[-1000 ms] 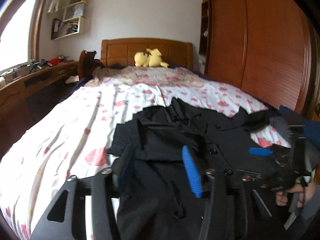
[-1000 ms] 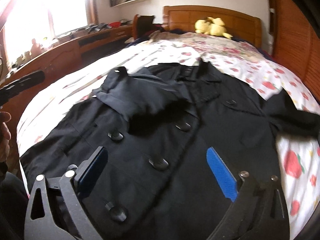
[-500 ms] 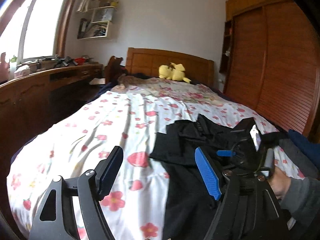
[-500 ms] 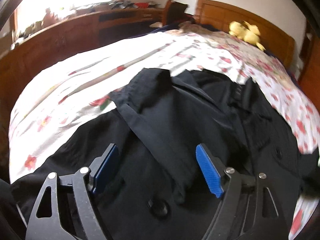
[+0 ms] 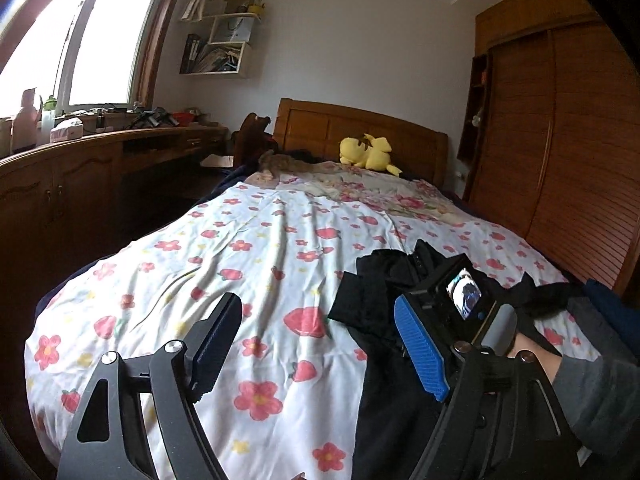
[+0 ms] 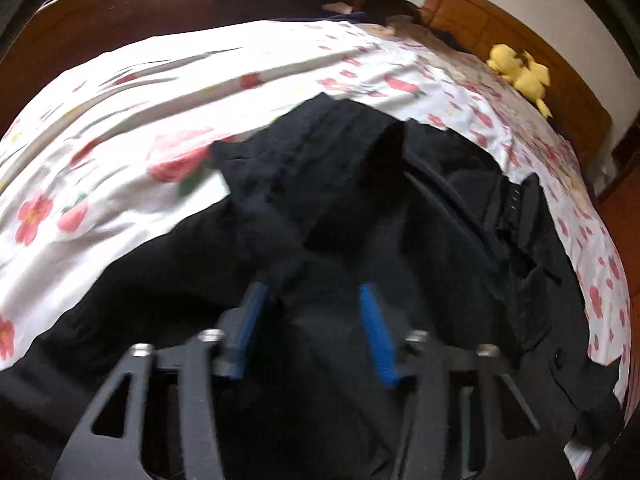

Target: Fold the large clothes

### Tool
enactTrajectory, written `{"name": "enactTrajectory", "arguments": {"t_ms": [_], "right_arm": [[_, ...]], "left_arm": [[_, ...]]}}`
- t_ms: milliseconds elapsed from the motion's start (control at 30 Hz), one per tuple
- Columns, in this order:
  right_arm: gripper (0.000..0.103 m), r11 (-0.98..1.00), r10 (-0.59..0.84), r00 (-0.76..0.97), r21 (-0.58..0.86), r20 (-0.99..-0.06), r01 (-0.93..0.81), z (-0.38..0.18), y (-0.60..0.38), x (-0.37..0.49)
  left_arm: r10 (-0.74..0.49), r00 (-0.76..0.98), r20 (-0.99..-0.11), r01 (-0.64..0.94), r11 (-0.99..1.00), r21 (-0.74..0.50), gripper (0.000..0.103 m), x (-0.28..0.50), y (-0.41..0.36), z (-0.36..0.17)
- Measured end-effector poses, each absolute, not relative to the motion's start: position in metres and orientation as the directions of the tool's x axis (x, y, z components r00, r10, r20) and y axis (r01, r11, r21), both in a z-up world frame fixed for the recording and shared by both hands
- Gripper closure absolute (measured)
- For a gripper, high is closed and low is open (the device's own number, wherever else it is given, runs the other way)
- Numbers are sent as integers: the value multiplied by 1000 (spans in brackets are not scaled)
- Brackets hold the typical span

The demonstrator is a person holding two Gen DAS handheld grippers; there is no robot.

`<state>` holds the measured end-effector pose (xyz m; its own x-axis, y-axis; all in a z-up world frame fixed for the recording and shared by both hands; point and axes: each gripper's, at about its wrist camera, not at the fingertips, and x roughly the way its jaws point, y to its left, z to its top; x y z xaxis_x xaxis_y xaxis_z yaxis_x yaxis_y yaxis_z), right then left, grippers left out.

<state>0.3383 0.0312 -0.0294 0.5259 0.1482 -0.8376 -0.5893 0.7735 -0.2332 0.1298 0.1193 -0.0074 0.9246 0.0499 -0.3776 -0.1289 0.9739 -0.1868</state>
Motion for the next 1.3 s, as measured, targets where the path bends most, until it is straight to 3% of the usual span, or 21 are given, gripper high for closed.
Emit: {"name": "enactTrajectory", "arguments": {"t_ms": [100,200,467,767,800,833,900,1233,1267,1300], "right_arm": [[91,792,199,554,-201,-809,-577,-18,19,336],[98,792,280,570,-150,-772,-592,-4,10,331],[99,842,348,677,-101,-648,-530,50,-36,308],[98,796,398,597,-62,-697,-603,34,-41,303],[91,792,399,587,-58,-705,-607,28,-37,304],[77,787,407,569,-41,-714,-615,23,-30,307],[67,773,430,538,-12,-725,-635,14,-24,310],[67,720,267,507,-180,-819,-670,-35,28,330],[69,722,260,515,-189,-817,-665,-36,28,330],[85,726,259,523,-193,-812,-660,-35,28,332]], "left_arm": [[47,924,-380,-122,977,-174,23,133,117,-7],[34,924,-380,-110,977,-180,23,134,116,-8],[24,927,-375,-89,984,-156,23,143,101,-9],[4,921,-390,-55,991,-120,23,153,83,-9],[-1,920,-391,-51,991,-123,23,153,83,-10],[-2,919,-393,-50,991,-124,23,154,84,-11],[0,918,-397,-53,991,-122,23,154,86,-12],[16,908,-419,-75,989,-124,23,158,97,-13],[17,907,-420,-75,989,-123,23,158,96,-13],[18,907,-420,-76,989,-123,23,158,96,-13]]}}
